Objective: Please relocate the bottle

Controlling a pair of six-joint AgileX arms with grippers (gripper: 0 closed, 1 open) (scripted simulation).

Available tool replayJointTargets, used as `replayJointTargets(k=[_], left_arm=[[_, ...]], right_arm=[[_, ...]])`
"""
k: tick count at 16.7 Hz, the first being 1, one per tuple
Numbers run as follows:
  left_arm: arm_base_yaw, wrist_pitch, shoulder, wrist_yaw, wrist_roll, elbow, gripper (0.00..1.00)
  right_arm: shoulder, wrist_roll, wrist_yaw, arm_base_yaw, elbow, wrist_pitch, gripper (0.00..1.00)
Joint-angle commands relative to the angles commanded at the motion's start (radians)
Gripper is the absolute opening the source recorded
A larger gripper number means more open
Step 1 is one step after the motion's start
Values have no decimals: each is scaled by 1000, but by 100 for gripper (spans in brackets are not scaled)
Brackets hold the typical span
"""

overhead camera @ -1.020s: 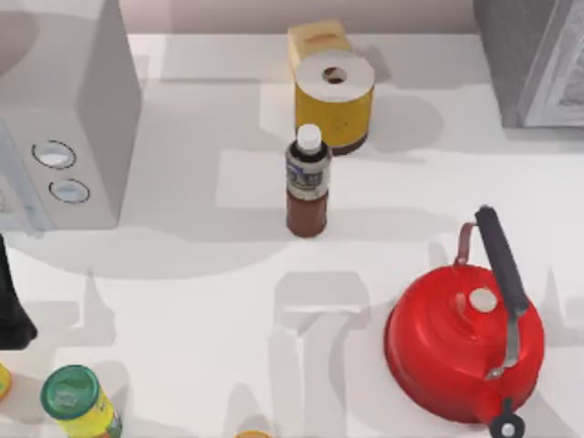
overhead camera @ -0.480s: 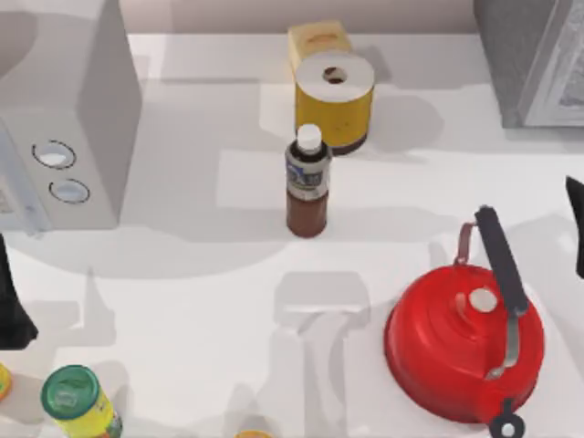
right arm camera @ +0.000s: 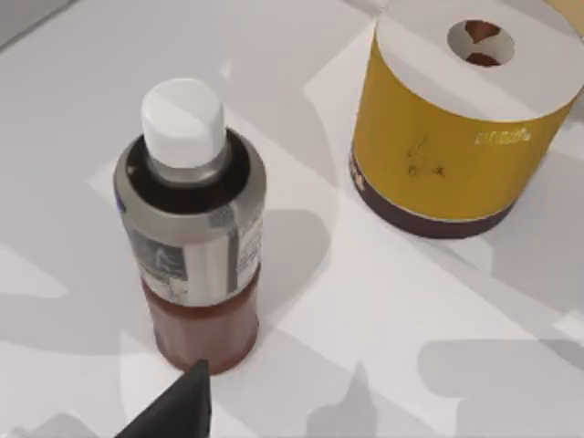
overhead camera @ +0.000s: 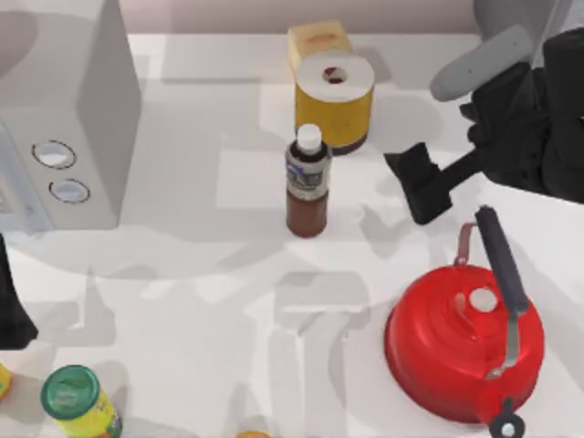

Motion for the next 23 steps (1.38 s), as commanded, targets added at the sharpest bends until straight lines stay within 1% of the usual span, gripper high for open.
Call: replayJointTargets(k=[3,6,13,18,23], left_arm=[[0,0,0,0,0,0,100],[0,0,0,0,0,0,100],[0,0,0,0,0,0,100],[0,0,0,0,0,0,100],[0,0,0,0,0,0,100]], right_arm=[[157,1,-32,65,92,-3,100],[247,5,-51,93,133,-6,100],[269,3,-57,88,144,2,100],[458,-7,-70,72,245,94,100],[620,17,-38,110,338,156,100]])
